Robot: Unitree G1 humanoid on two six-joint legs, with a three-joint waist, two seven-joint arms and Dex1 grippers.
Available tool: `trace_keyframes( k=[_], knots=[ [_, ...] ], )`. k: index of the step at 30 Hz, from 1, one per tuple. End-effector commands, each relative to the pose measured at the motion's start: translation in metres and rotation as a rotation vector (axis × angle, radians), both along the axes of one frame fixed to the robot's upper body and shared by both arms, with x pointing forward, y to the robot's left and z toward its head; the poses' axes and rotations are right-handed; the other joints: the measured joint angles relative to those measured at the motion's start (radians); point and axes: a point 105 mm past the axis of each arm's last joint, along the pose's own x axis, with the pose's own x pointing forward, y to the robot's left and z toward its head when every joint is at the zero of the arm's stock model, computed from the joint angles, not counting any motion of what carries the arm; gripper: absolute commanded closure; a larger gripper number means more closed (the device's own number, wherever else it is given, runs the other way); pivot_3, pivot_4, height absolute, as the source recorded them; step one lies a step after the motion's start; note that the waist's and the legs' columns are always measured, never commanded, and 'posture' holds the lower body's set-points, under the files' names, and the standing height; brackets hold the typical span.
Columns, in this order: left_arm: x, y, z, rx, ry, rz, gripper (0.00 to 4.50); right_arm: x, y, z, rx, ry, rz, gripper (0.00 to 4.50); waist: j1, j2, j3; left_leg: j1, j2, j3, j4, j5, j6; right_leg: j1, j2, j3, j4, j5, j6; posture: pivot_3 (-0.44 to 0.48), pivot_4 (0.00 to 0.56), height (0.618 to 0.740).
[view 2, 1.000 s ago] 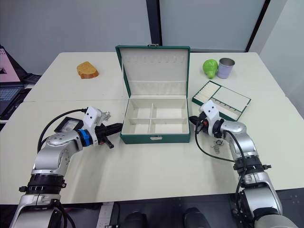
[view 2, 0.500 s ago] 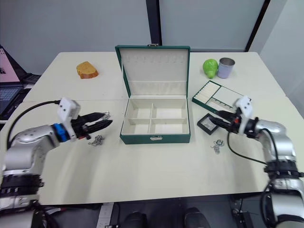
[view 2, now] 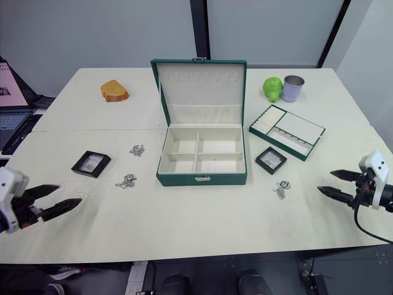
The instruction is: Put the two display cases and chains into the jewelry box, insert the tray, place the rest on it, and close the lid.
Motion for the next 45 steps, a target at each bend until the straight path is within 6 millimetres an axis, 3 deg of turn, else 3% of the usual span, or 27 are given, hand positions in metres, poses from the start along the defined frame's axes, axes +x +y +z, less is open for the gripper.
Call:
trace_keyframes(
  k=[1, 16, 20, 27, 32, 37, 45],
  knots=[
    [-0.005, 0.007, 0.009, 0.042, -0.038, 0.021, 0.00, 0.001, -0.002, 0.018, -0.022, -0.078, -0.003, 0.02, 0.001, 0.000, 0.000, 0.000, 0.000, 0.000, 0.000, 0.000, 0.000, 0.000, 0.000, 0.000, 0.000, 0.000, 0.000, 0.000, 0.150, 0.740],
    [-0.007, 0.011, 0.008, 0.063, -0.026, 0.023, 0.00, 0.006, 0.004, 0.022, -0.014, -0.082, 0.010, 0.02, 0.004, 0.000, 0.000, 0.000, 0.000, 0.000, 0.000, 0.000, 0.000, 0.000, 0.000, 0.000, 0.000, 0.000, 0.000, 0.000, 0.150, 0.740],
    [0.007, 0.003, 0.012, 0.131, -0.031, -0.068, 0.00, 0.012, 0.040, 0.047, 0.036, -0.123, 0.142, 0.02, 0.004, 0.001, 0.000, 0.000, 0.000, 0.000, 0.000, 0.000, 0.000, 0.000, 0.000, 0.000, 0.001, 0.000, 0.000, 0.000, 0.150, 0.740],
    [0.045, -0.010, 0.023, 0.234, -0.037, -0.228, 0.00, 0.004, 0.153, 0.105, 0.171, -0.259, 0.516, 0.02, 0.010, 0.001, 0.001, -0.001, 0.001, -0.001, 0.000, 0.000, 0.000, -0.002, 0.001, 0.000, 0.001, 0.000, 0.000, 0.000, 0.150, 0.740],
    [0.069, -0.017, 0.021, 0.321, 0.005, -0.340, 0.00, -0.003, 0.198, 0.125, 0.211, -0.335, 0.637, 0.02, 0.017, 0.001, 0.001, -0.003, 0.000, 0.000, 0.000, 0.000, 0.000, -0.006, 0.000, 0.000, 0.002, 0.000, 0.000, 0.000, 0.150, 0.740],
    [0.091, -0.019, 0.024, 0.364, 0.021, -0.372, 0.00, -0.002, 0.213, 0.126, 0.216, -0.368, 0.646, 0.02, 0.027, 0.001, 0.001, -0.003, 0.000, 0.000, 0.002, 0.000, 0.000, -0.008, 0.000, -0.001, 0.004, 0.000, 0.000, 0.000, 0.150, 0.740],
    [0.108, -0.026, 0.032, 0.218, -0.021, -0.311, 0.00, -0.007, 0.210, 0.118, 0.228, -0.363, 0.589, 0.02, 0.021, 0.001, 0.001, -0.003, 0.001, 0.000, 0.003, 0.000, 0.000, -0.011, 0.000, -0.003, 0.008, 0.000, 0.000, 0.000, 0.150, 0.740]
  ],
)
